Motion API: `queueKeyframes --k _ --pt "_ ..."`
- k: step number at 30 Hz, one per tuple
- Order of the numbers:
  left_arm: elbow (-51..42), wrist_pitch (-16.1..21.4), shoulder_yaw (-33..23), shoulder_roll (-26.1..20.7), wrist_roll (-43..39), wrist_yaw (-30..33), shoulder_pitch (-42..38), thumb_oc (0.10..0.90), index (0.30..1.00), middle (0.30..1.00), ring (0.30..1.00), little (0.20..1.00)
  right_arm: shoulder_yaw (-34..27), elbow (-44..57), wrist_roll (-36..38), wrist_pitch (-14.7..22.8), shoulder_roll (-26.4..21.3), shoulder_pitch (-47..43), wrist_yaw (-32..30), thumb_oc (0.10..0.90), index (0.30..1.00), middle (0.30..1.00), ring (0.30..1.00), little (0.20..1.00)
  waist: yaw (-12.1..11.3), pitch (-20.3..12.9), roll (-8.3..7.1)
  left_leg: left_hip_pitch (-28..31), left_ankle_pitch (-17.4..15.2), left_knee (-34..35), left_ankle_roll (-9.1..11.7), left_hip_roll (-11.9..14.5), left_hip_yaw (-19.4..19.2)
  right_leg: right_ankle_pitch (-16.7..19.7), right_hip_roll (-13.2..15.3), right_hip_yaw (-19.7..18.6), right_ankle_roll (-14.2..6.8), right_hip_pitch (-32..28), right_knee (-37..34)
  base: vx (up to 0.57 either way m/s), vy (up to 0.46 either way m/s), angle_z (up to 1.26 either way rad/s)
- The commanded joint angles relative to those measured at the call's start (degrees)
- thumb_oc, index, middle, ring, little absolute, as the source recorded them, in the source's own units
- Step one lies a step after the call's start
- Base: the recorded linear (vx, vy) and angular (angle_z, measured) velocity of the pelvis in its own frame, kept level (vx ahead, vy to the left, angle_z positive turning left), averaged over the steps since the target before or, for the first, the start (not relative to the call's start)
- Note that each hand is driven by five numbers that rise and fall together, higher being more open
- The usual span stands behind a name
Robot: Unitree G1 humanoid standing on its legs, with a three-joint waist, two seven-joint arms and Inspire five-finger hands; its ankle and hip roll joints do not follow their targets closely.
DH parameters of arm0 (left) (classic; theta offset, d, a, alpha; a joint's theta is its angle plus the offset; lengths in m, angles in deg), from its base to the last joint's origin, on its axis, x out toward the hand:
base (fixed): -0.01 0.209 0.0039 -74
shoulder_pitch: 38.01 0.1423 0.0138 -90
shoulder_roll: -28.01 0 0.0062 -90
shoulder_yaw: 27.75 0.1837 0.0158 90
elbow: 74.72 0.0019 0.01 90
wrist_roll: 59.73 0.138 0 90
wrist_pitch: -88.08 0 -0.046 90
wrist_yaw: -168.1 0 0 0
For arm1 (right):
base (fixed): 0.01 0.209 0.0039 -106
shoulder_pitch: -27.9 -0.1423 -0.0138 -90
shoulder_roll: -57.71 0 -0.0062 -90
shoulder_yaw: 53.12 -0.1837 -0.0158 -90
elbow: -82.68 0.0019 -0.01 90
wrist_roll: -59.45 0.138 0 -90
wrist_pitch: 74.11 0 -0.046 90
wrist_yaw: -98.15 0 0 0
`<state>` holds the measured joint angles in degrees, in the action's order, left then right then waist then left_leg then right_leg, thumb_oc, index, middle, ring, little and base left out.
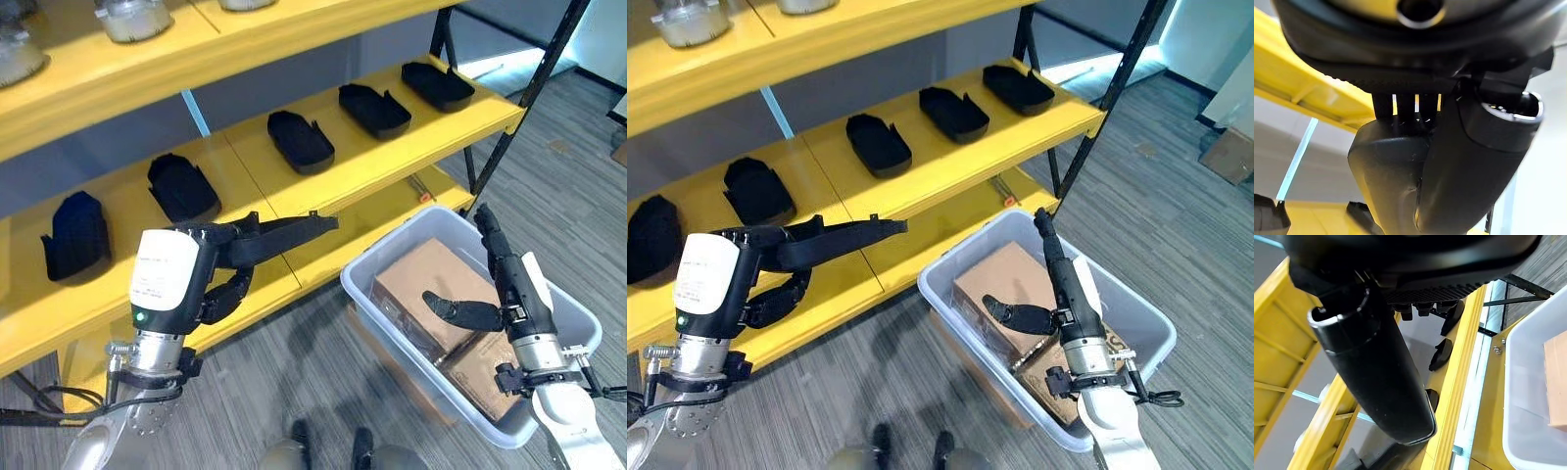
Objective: Move parts from the plastic box to the shelf.
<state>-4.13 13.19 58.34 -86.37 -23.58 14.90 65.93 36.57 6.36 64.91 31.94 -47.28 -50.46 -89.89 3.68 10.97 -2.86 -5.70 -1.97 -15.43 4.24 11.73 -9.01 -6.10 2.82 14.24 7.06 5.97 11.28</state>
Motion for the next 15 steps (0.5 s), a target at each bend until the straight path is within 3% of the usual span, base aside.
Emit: queueKeyframes --k 1,5,6,7,8,9,11,15 --pt "-7.63 2.09 -6.06 -0.57 -3.37 6.75 -7.56 0.4 0.3 0.3 0.3 0.3 -2.44 6.19 2.29 7.65 -1.58 -5.04 -2.79 0.9 1.0 1.0 1.0 1.0 2.89 -2.59 2.73 6.4 11.5 9.48 2.15 8.87 -2.84 1.27 0.34 -2.13 -8.12 1.43 -2.09 -0.09 0.192 0.42" --pt "-8.1 1.94 -5.97 -1.44 -3.55 8.93 -9.0 0.4 0.3 0.3 0.3 0.3 -3.23 6.2 2.67 8.94 -2.21 -4.79 -5.13 0.9 1.0 1.0 1.0 1.0 3.58 -1.97 5.24 5.47 23.42 17.97 5.99 14.85 -2.8 -0.94 2.76 0.53 -8.93 7.95 6.97 -0.11 0.199 0.57" --pt "-8.06 1.47 -5.86 -1.52 -3.6 9.18 -9.68 0.4 0.3 0.3 0.3 0.3 -3.41 6.1 2.37 8.89 -2.35 -4.64 -5.63 0.9 1.0 1.0 1.0 1.0 3.68 -2.09 5.52 5.49 23.45 19.32 6.21 14.77 -3.87 -1.4 3.66 1.25 -9.26 9.11 8.88 -0.09 0.194 0.3" --pt "-8.12 1.11 -5.92 -1.44 -3.16 9.43 -10.21 0.4 0.3 0.3 0.3 0.3 -3.26 5.94 1.78 8.84 -2.56 -4.78 -5.9 0.9 1.0 1.0 1.0 1.0 3.66 -2.16 6.04 5.25 21.07 20.05 6.4 14.56 -5.09 -1.88 4.13 1.88 -9.73 9.89 10.62 -0.05 0.223 0.4" --pt "-8.38 1.08 -5.87 -2.15 -2.41 10.3 -11.19 0.4 0.3 0.3 0.3 0.3 -2.9 5.87 1.08 8.95 -2.24 -5.46 -6.67 0.9 1.0 1.0 1.0 1.0 3.07 -2.23 6.5 4.54 21.92 20.42 8.05 15.52 -5.13 -1.2 4.31 1.43 -10.03 10.69 11.37 -0.02 0.173 0.46" --pt "-8.3 1.07 -5.77 -2.19 -2.37 10.36 -11.32 0.4 0.3 0.3 0.3 0.3 -2.92 5.82 1.01 8.98 -2.2 -5.5 -6.73 0.9 1.0 1.0 1.0 1.0 3.02 -2.28 6.53 4.41 22.0 20.42 8.11 15.59 -5.07 -1.16 4.25 1.46 -10.0 10.79 11.36 0.0 0.188 0.56" --pt "-8.25 0.95 -6.05 -2.37 -1.83 11.21 -11.95 0.4 0.3 0.3 0.3 0.3 -2.34 6.01 0.5 9.09 -2.0 -6.15 -6.93 0.9 1.0 1.0 1.0 1.0 1.95 -2.37 6.38 4.29 18.37 19.91 6.99 14.17 -3.29 -0.24 4.73 0.6 -10.53 10.23 9.95 0.04 0.178 0.29" --pt "-9.09 0.99 -7.25 -3.36 -1.63 11.86 -13.2 0.4 0.3 0.3 0.3 0.3 -2.78 6.17 0.63 8.79 -1.34 -5.41 -6.52 0.9 1.0 1.0 1.0 1.0 1.45 -2.72 5.31 3.17 12.33 17.96 6.14 12.42 -4.05 2.36 7.0 0.86 -12.23 6.57 5.5 0.06 0.165 0.18"
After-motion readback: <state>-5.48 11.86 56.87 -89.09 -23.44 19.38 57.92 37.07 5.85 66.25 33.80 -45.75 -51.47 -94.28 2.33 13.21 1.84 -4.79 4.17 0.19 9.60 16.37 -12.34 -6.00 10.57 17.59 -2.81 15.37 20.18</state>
